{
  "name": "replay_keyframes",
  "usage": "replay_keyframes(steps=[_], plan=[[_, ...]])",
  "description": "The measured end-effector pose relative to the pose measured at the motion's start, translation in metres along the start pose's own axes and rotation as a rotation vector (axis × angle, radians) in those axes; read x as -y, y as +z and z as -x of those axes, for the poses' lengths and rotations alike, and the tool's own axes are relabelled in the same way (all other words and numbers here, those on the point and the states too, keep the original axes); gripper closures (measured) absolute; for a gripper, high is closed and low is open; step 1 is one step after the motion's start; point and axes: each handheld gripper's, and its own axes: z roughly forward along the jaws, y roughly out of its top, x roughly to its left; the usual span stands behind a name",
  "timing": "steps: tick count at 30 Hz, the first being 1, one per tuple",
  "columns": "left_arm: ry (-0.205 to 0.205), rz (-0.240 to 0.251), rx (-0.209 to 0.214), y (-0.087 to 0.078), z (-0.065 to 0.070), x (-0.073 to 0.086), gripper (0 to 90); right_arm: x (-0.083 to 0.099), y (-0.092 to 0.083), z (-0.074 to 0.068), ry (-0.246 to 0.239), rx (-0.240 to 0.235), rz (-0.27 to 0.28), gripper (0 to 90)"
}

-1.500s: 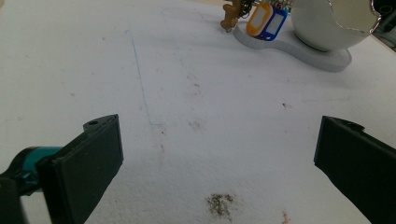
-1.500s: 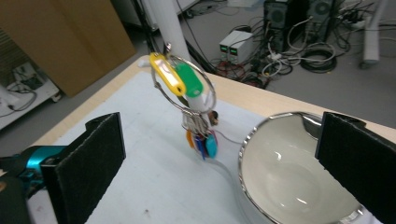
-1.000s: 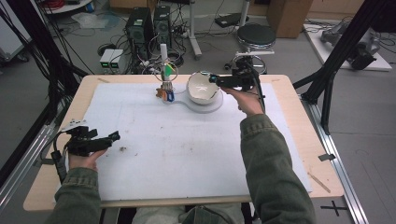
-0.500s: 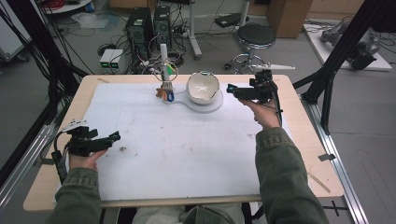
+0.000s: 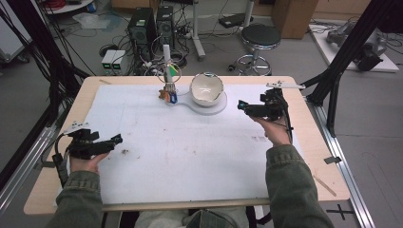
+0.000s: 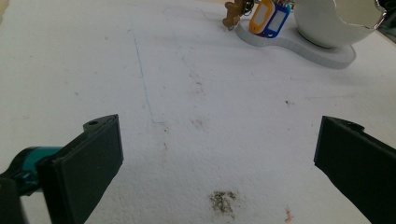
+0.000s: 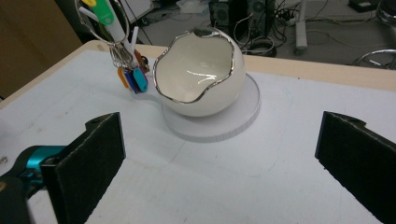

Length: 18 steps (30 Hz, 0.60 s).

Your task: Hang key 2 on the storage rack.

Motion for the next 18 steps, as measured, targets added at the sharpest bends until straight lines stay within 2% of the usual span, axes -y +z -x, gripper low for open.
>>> replay_keyframes(steps=[6, 13, 18], plan=[[-0.005, 0.004, 0.0, -0.001, 0.0, 0.0, 1.7, 0.013, -0.006, 0.004, -0.001, 0.004, 0.001, 0.6], [-0.008, 0.004, -0.003, -0.001, -0.001, 0.0, 1.7, 0.029, -0.008, 0.012, 0.028, 0.013, 0.005, 0.6], [-0.011, 0.006, -0.001, -0.001, -0.001, 0.0, 1.7, 0.04, -0.008, 0.014, 0.023, 0.025, -0.003, 0.6]])
